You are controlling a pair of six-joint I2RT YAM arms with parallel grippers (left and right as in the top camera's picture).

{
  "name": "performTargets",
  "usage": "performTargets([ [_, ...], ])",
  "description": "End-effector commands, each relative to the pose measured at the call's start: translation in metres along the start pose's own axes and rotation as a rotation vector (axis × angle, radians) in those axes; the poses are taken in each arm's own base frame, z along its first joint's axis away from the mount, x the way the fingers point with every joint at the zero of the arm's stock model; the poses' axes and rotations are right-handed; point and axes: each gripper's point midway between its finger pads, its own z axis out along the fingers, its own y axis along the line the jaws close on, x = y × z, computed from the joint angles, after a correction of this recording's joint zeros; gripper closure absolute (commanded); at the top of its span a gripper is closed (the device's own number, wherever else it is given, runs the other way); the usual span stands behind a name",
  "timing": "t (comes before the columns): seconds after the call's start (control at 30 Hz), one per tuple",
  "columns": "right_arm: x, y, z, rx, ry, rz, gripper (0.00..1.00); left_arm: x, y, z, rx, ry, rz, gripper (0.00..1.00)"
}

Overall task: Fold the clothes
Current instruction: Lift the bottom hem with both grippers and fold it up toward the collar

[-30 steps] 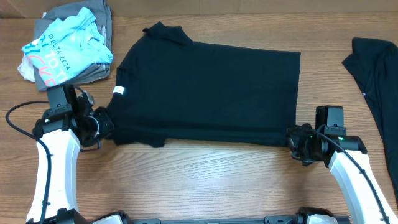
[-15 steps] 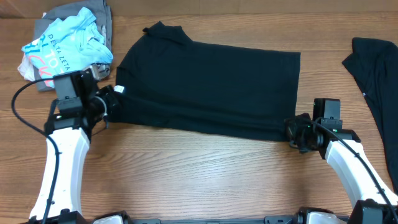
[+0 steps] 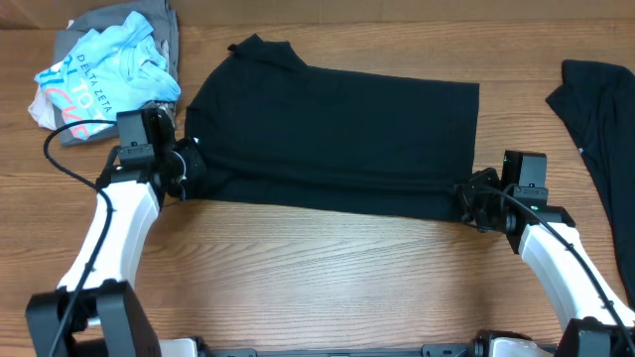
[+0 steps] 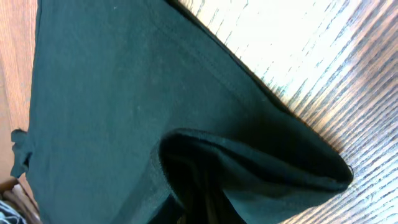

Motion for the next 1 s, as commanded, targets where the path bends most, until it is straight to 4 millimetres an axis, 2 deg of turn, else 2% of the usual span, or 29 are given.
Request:
performTargets([
  [0.0, -0.012, 0.007, 0.001, -0.003, -0.051, -0.008, 0.91, -0.014, 0.008, 0.008, -0.054, -0.043, -0.007, 0.92],
  [0.13, -0.012, 0.004, 0.012, 0.011, -0.04, -0.01, 0.91, -0.017, 0.009, 0.014, -0.056, -0.054, -0.009, 0.96],
  [0.33, -0.017, 0.004, 0.03, 0.008, -0.04, -0.011, 0.91, -0.029, 0.006, 0.016, -0.043, -0.102, -0.018, 0.95],
  [0.5, -0.022, 0.011, 0.033, -0.022, -0.058, -0.018, 0.89, -0.034, 0.004, 0.016, -0.037, -0.123, -0.016, 0.95],
  [0.53, -0.023, 0.013, 0.033, -0.03, -0.063, -0.02, 0.83, -0.035, 0.004, 0.016, -0.035, -0.126, -0.015, 0.95],
  [0.6, -0.025, 0.017, 0.033, -0.044, -0.071, -0.023, 0.5, -0.037, 0.003, 0.015, -0.033, -0.133, -0.015, 0.89],
  [0.63, -0.025, 0.018, 0.033, -0.049, -0.073, -0.024, 0.32, -0.037, 0.003, 0.015, -0.032, -0.134, -0.014, 0.75],
  [0.7, -0.026, 0.02, 0.033, -0.057, -0.077, -0.028, 0.05, -0.038, 0.003, 0.015, -0.03, -0.136, -0.013, 0.55],
  [0.73, -0.026, 0.021, 0.032, -0.062, -0.076, -0.032, 0.0, -0.039, 0.002, 0.014, -0.03, -0.136, -0.014, 0.5],
  [0.83, -0.025, 0.034, 0.028, -0.095, -0.055, -0.095, 0.0, -0.042, -0.001, 0.006, -0.036, -0.114, -0.017, 0.48],
  [0.97, -0.034, 0.063, 0.004, -0.114, -0.053, -0.164, 0.0, -0.061, -0.014, -0.024, -0.037, -0.114, -0.002, 0.4],
])
